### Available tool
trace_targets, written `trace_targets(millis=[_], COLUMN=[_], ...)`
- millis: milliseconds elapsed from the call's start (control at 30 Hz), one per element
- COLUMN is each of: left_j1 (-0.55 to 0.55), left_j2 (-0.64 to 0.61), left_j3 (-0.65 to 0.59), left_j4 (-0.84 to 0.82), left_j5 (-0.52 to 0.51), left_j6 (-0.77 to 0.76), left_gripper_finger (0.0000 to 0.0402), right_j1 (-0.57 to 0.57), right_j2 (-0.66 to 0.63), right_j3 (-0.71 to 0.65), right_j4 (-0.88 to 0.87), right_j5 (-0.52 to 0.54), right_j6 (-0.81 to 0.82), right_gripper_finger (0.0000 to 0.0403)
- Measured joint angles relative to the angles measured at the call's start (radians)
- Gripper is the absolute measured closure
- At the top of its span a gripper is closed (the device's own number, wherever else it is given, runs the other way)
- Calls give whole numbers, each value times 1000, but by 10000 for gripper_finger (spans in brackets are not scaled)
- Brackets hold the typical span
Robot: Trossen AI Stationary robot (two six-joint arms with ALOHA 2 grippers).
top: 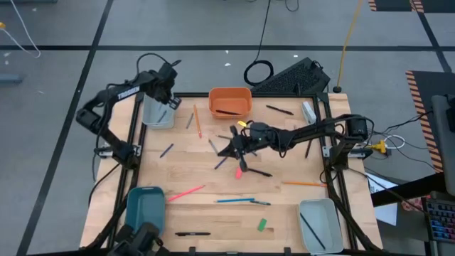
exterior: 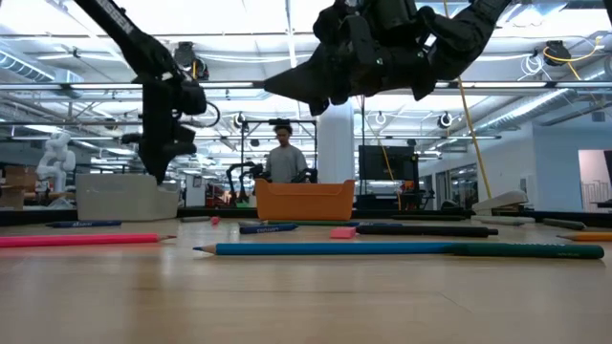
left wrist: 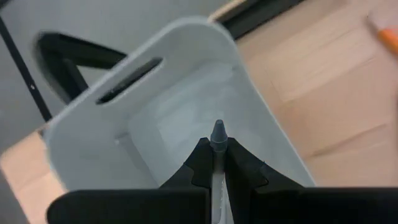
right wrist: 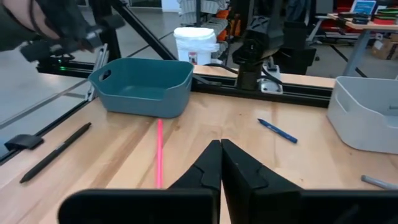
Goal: Sort crayons/erasers/pens/pencils in bins
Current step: Put the gray crayon into the top gray bin, then put the black pen into the bottom gray bin
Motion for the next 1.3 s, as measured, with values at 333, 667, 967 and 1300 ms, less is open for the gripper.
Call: trace_targets(millis=[333, 667, 967, 1300], left_j1=[11, 9, -91, -433], left_j2=[52, 42, -209, -578], left_j3=[-34, -54, -61, -338], left_j4=[1, -10, 14, 382], left_j5=[3, -30, -106, 62], left_j6=[0, 24, 12, 19], left_gripper_finger=[352, 317, 316, 372], right_j1=[15, 15, 15, 59], right_j2=[0, 0, -17, -156], right_j3=[0, 0, 0, 0], right_j4=[-5, -12, -90, -418], right_j5=[0, 0, 130, 432], right_j6=[-10, 1, -38, -96], right_gripper_finger=[402, 403, 403, 403])
